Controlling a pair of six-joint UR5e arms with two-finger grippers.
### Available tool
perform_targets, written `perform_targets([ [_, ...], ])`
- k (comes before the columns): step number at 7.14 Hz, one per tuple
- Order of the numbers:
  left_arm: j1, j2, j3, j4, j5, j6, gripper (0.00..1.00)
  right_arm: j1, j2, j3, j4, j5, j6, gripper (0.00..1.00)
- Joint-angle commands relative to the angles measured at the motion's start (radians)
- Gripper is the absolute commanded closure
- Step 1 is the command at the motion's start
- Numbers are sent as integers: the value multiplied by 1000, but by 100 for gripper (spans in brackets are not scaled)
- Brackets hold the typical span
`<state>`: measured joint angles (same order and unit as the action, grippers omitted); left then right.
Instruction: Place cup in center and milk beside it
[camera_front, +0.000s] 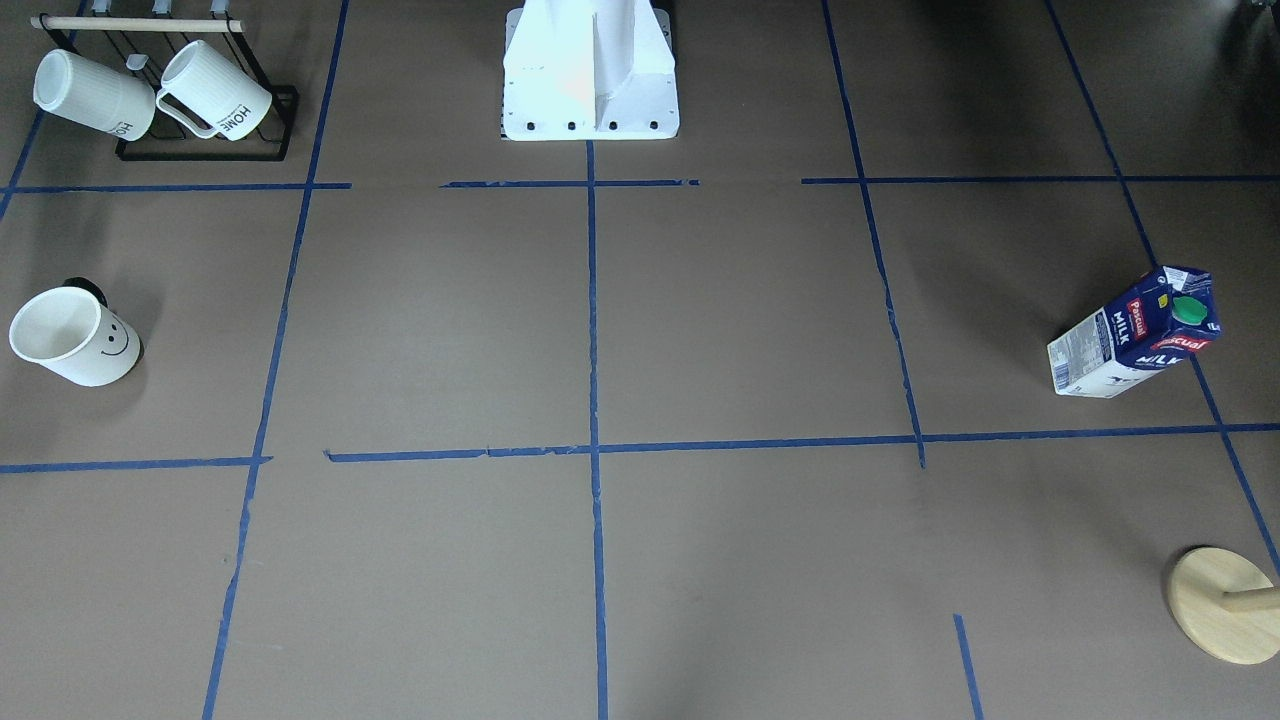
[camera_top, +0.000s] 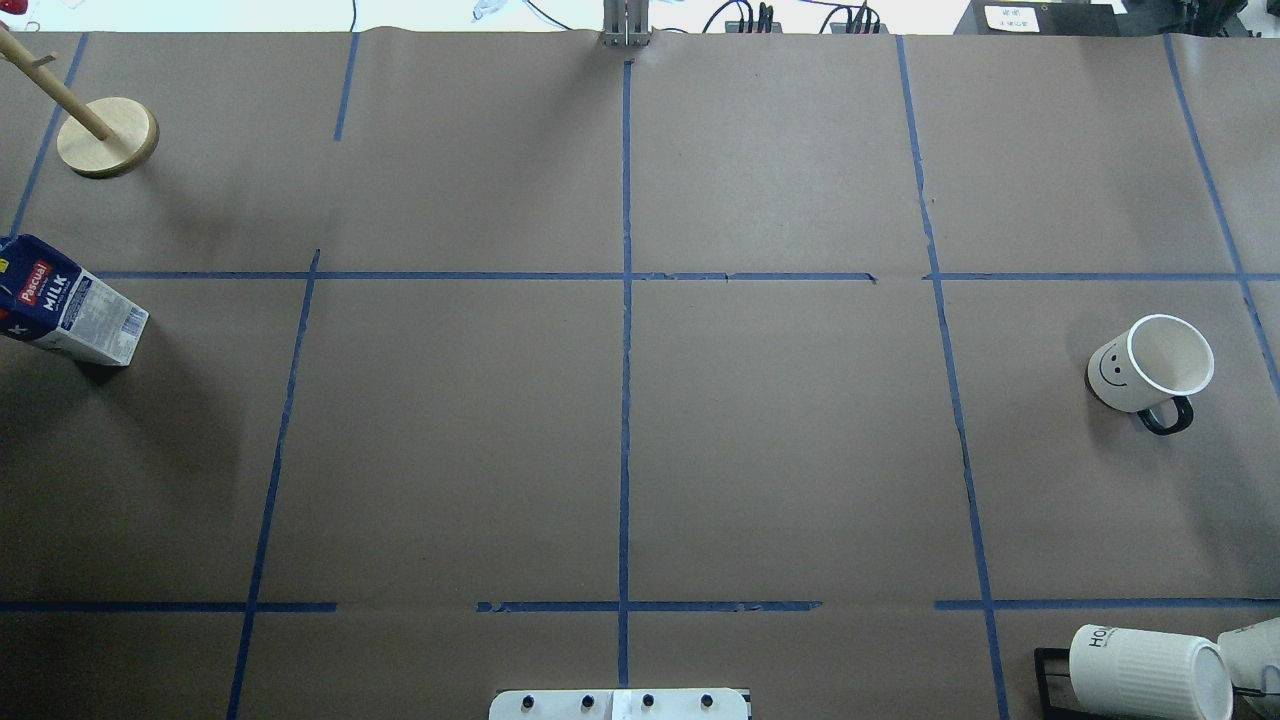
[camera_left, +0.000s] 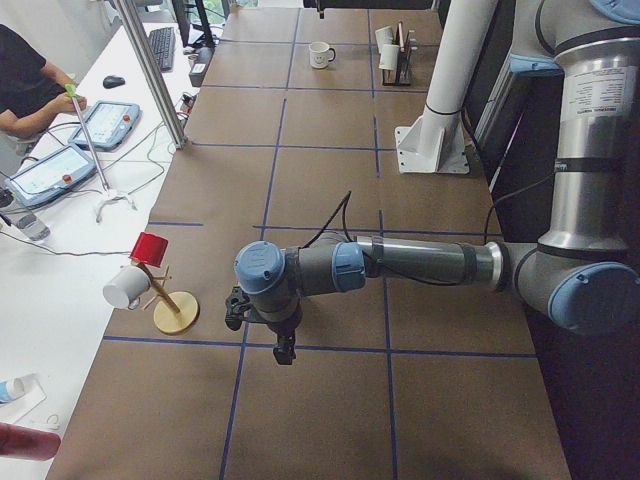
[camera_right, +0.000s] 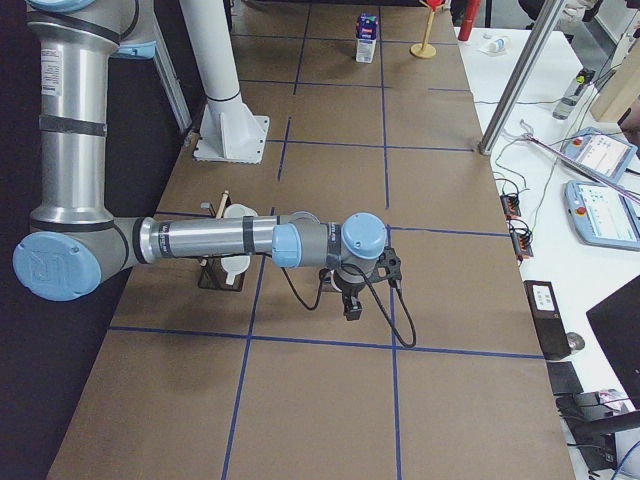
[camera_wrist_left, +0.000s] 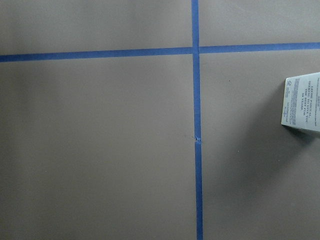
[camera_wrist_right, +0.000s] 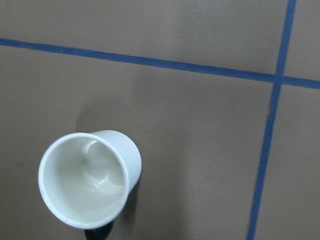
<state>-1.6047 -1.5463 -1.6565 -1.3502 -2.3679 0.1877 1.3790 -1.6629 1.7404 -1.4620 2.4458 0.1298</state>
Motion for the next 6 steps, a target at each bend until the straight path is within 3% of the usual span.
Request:
perform_targets([
  [1,2,-1,-6,-3,-1,1,0,-154,-3,-19,202,-57,319,1],
  [2,6,-1,-8,-12,-1,-4,0,-208,-1,-19,265,-138,444,2],
  [4,6,-3,-8,-21,-1,-7,0,-262,3,-100,342,-163,505,7],
  [5,6,-5,-6,-21,-1,-7,0,-264,3,-119,359,-163,511,39],
  [6,6,-5,-6,-21,-1,-7,0,-264,6,-121,361,-162,521,98],
])
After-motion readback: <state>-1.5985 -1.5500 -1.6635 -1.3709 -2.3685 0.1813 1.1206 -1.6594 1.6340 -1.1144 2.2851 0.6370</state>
